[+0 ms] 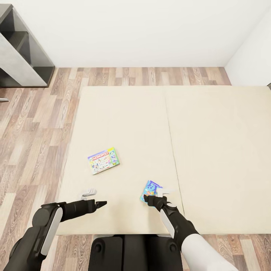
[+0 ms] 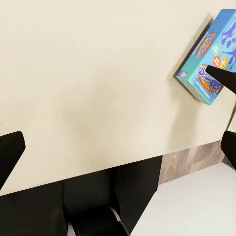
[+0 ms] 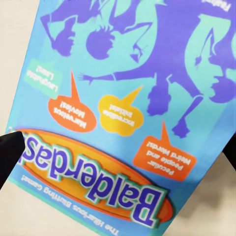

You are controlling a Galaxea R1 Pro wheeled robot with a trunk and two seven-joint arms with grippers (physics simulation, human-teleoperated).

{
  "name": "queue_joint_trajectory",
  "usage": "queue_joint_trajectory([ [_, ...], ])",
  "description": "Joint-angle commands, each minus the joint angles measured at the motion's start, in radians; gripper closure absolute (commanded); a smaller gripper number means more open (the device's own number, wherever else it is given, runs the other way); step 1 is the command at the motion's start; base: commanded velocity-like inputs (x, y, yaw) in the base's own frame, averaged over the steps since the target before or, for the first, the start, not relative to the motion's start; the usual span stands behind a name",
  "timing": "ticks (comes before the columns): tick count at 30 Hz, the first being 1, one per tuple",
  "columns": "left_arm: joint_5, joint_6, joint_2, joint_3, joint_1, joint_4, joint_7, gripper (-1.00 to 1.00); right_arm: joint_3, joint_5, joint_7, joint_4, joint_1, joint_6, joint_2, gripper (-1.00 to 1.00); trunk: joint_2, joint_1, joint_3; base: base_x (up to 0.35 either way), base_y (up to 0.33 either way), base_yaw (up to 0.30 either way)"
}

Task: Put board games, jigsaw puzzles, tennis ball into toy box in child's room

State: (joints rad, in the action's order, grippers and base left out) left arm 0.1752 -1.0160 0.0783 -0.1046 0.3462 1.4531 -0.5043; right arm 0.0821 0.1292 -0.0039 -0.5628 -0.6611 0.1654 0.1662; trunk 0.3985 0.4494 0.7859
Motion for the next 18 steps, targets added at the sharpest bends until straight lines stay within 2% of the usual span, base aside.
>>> queue_joint_trajectory([
  [1, 0.004, -0.007, 0.000, -0.001, 0.000, 0.000, 0.000, -1.00, 0.002, 0.010, -0.001, -0.002, 0.000, 0.004, -0.001, -1.00, 0.001, 0.001, 0.001, 0.000, 0.000, 0.000],
  [18, 0.004, -0.007, -0.001, 0.000, 0.000, 0.000, 0.000, -1.00, 0.002, 0.009, -0.001, -0.008, 0.000, -0.002, -0.001, -1.00, 0.001, 0.001, 0.001, 0.000, 0.000, 0.000],
])
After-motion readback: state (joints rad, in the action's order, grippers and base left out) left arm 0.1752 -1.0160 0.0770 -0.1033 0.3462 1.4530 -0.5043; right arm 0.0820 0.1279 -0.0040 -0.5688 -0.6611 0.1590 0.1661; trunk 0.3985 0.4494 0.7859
